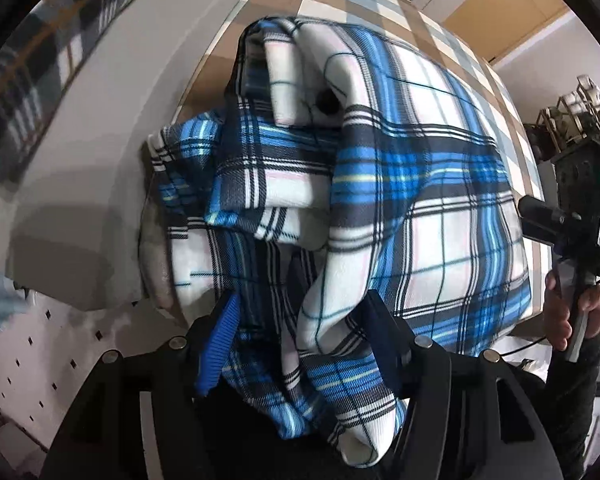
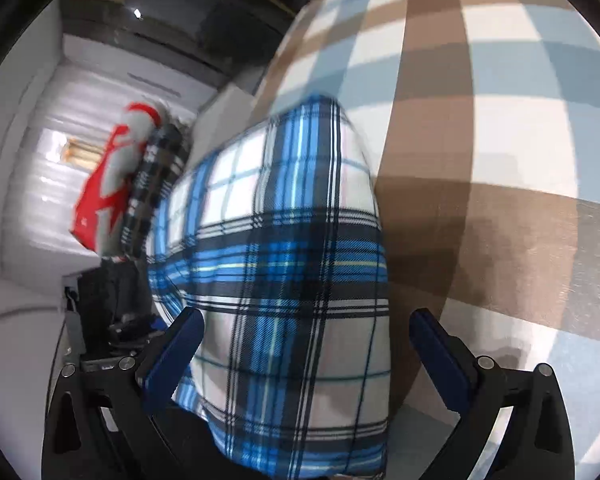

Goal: Fold large clothes

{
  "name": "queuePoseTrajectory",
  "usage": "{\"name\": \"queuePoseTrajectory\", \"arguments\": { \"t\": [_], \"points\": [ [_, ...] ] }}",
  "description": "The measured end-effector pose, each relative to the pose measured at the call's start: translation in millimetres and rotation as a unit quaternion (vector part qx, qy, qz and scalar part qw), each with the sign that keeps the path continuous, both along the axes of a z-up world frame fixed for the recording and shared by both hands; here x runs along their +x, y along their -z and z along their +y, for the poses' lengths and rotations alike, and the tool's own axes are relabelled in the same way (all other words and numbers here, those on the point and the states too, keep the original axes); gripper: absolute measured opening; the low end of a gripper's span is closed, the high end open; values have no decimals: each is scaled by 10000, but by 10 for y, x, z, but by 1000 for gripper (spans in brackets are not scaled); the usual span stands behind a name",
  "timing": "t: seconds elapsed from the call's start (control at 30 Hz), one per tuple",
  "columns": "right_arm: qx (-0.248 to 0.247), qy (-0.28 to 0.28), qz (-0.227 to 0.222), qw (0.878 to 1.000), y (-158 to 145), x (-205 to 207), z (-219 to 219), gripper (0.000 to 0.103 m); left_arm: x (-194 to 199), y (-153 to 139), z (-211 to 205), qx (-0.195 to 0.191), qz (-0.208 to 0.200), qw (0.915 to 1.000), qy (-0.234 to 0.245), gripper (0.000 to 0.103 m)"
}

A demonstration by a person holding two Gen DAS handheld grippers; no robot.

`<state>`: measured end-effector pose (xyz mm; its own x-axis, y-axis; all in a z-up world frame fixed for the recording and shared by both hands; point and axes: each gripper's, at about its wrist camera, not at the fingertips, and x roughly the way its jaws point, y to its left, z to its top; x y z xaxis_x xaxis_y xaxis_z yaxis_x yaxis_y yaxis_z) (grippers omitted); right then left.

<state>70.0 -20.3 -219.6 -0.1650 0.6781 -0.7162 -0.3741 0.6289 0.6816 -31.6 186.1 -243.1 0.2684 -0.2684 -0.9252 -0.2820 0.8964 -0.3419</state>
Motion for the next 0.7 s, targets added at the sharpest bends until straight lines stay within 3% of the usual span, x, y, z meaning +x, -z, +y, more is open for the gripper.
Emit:
{"name": "queuePoseTrajectory", "arguments": {
  "t": [0.1,0.2,0.27,0.33,0.53,0.7],
  "points": [
    [-115,-185,135,9997,19,-43,131,93,58,56,-31,-44,125,9999,54,57],
    [-269,-173,-134,9994,5,-63,160,80,126,52,-126,55,218,9994,278,57],
    [-248,-108,-276,9993,-14,-77,119,64,202,16,-182,118,280,9987,407,57],
    [-228,5,-418,9989,-39,-105,49,59,293,7,-226,162,348,9980,496,57],
    [-323,510,-740,9954,-109,-57,-278,57,729,-59,-563,36,209,9952,956,57],
    [-590,1578,-1171,9787,-285,113,-1054,57,1334,-140,-1263,-298,-158,9856,1657,57]
  ]
}}
